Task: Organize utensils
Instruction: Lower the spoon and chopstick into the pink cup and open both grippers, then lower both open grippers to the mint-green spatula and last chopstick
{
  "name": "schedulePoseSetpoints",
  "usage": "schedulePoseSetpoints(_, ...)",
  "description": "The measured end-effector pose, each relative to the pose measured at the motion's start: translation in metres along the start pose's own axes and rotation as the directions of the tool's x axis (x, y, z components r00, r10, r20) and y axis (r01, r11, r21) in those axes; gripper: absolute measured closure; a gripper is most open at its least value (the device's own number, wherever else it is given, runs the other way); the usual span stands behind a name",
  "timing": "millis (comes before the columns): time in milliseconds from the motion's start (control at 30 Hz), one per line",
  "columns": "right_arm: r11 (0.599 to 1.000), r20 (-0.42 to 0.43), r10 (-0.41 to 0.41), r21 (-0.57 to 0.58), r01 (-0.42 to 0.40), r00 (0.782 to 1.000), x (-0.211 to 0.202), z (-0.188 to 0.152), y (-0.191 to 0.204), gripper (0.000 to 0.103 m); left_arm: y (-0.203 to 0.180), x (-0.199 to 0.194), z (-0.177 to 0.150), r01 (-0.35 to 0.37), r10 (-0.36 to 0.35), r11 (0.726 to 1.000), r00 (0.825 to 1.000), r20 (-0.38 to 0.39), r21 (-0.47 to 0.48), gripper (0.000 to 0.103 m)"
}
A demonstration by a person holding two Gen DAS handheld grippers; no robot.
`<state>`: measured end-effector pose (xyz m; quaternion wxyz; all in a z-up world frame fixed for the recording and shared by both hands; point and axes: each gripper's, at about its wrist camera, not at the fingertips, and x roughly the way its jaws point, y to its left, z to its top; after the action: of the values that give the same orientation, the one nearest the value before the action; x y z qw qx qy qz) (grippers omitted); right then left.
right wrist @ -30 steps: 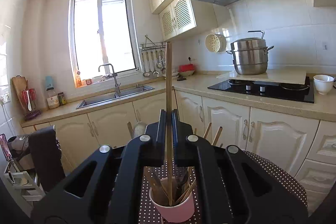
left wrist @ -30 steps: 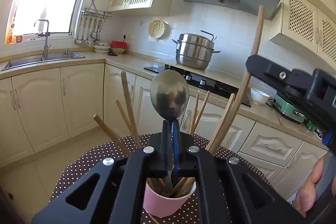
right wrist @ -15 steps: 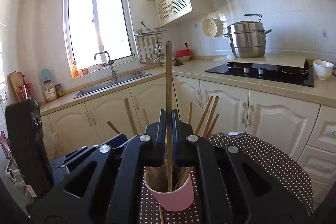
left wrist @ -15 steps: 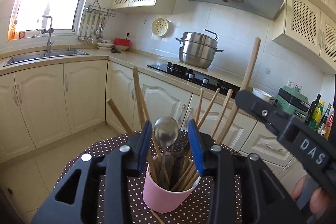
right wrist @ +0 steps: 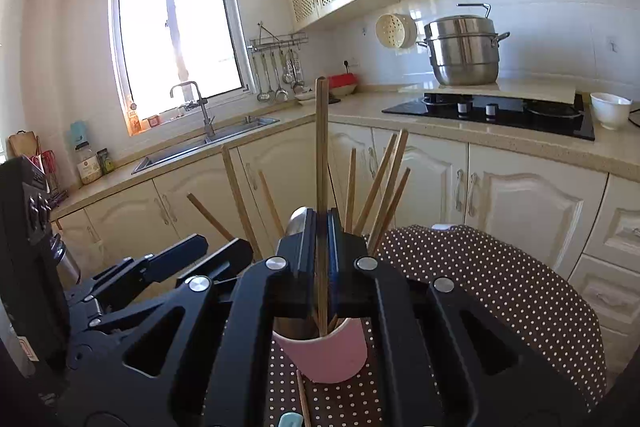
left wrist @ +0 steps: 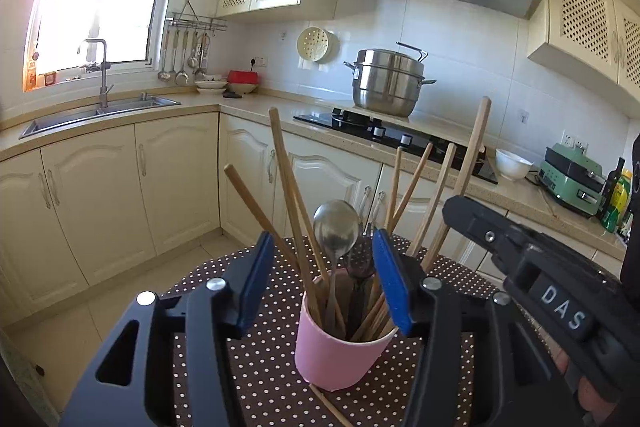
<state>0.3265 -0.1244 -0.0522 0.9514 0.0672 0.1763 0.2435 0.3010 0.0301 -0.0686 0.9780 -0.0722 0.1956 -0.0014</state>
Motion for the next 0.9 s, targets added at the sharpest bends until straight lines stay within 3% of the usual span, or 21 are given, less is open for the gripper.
schedulePoseSetpoints(133, 1.000, -0.036, -0.002, 0.007, 0.002, 0.999, 0.006, -0.012, -0.002, 0.097, 0.001, -0.001, -0.004, -0.020, 0.021, 1.000, 1.000, -0.012, 0.011, 0.050)
schedulePoseSetpoints(633, 0.999, -0.048, -0.009, 0.049, 0.011, 0.999, 0.002, -0.018, -0.006, 0.094, 0.001, -0.015, -0.011, -0.041, 0.041, 0.998, 0.999, -0.011, 0.041, 0.043)
schedulePoseSetpoints(700, 0.998, -0.044, -0.015, 0.055, 0.018, 0.999, -0.001, -0.018, -0.006, 0.085, 0.000, -0.017, -0.011, -0.045, 0.046, 0.998, 0.999, -0.009, 0.042, 0.043)
schedulePoseSetpoints(800, 0.996, -0.027, -0.022, 0.085, 0.024, 0.999, -0.007, -0.017, -0.011, 0.059, 0.003, -0.021, -0.011, -0.046, 0.046, 0.998, 0.999, -0.005, 0.035, 0.043)
schedulePoseSetpoints(900, 0.995, -0.017, -0.024, 0.099, 0.026, 1.000, -0.013, -0.015, -0.016, 0.056, 0.004, -0.026, -0.009, -0.046, 0.046, 0.998, 0.999, 0.001, 0.036, 0.041)
